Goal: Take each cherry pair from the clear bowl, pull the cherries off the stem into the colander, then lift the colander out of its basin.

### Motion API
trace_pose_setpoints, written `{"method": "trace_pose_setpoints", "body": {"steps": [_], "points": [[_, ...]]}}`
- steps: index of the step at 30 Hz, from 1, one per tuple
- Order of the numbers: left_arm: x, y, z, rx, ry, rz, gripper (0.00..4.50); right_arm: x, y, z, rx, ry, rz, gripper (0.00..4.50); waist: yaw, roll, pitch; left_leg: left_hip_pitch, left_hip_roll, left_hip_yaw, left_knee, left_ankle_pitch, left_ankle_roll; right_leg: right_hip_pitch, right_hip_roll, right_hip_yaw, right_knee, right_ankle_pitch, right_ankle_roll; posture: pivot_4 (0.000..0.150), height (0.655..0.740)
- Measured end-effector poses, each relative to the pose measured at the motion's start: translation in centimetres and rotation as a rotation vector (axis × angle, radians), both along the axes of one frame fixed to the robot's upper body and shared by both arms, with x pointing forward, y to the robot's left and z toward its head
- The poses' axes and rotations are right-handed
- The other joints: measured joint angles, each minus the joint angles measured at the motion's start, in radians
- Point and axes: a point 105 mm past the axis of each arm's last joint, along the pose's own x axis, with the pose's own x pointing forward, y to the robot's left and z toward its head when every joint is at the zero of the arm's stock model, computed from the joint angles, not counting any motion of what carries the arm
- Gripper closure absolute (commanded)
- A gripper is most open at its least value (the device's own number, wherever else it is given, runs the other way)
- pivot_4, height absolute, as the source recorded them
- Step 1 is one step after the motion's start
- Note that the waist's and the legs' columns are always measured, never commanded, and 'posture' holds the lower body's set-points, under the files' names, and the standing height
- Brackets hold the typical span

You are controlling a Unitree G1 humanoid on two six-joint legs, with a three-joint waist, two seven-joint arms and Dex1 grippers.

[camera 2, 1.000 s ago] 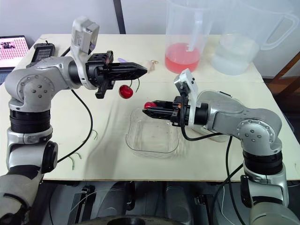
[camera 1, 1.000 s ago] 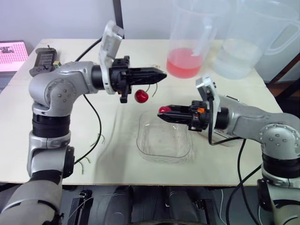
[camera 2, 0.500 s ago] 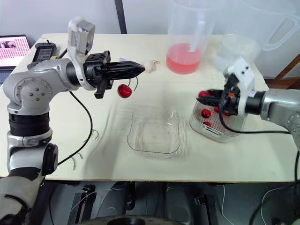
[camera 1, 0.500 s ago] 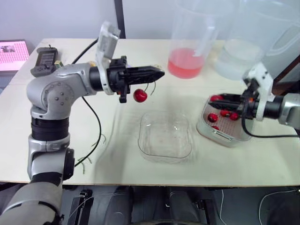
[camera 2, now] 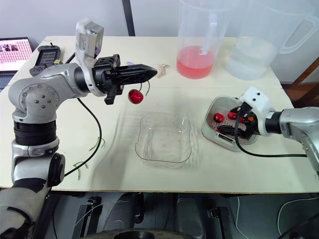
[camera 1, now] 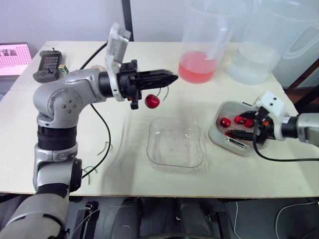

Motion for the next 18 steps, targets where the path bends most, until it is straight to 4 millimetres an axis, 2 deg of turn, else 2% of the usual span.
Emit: {"method": "trace_pose_setpoints", "body": {"steps": [2, 5, 9, 14, 18], "points": [[0.0, 0.0, 0.0, -0.001, 0.000, -0.001, 4.50, -0.3, 1.4, 1.5, 0.070, -0.044, 0.058, 0.02, -0.003, 0.000, 0.000, 0.000, 0.000, 0.000, 0.000, 0.000, 0.000, 0.000, 0.001, 0.000, 0.000, 0.000, 0.000, 0.150, 0.7321], [-0.1, -0.1, 0.1, -0.008, -0.001, -0.010, 4.50, -0.8, 4.8, 3.2, 0.254, -0.084, 0.179, 0.02, -0.005, 0.000, 0.000, 0.001, 0.000, -0.001, 0.000, 0.000, 0.000, 0.000, 0.001, 0.000, 0.001, 0.000, 0.000, 0.150, 0.7321], [-0.2, -0.5, 0.5, -0.017, -0.009, -0.029, 4.50, -1.8, 11.6, 5.1, 0.552, -0.114, 0.376, 0.02, -0.004, 0.000, 0.000, 0.001, 0.001, -0.002, 0.000, 0.000, 0.000, 0.000, 0.002, 0.000, 0.003, 0.000, 0.000, 0.150, 0.7321], [-0.3, -0.6, 0.6, -0.017, -0.009, -0.031, 4.50, -1.5, 16.8, 4.3, 0.727, -0.084, 0.387, 0.02, 0.000, 0.000, 0.000, 0.000, 0.000, -0.002, 0.001, 0.000, 0.000, 0.000, 0.001, 0.000, 0.003, 0.000, 0.000, 0.150, 0.7321], [-0.3, -0.6, 0.6, -0.017, -0.011, -0.036, 4.50, -1.5, 18.5, 4.3, 0.791, -0.074, 0.374, 0.02, 0.001, 0.000, 0.000, 0.000, 0.000, -0.002, 0.001, 0.000, 0.000, 0.000, 0.000, 0.000, 0.003, 0.000, 0.000, 0.150, 0.7321]]}}
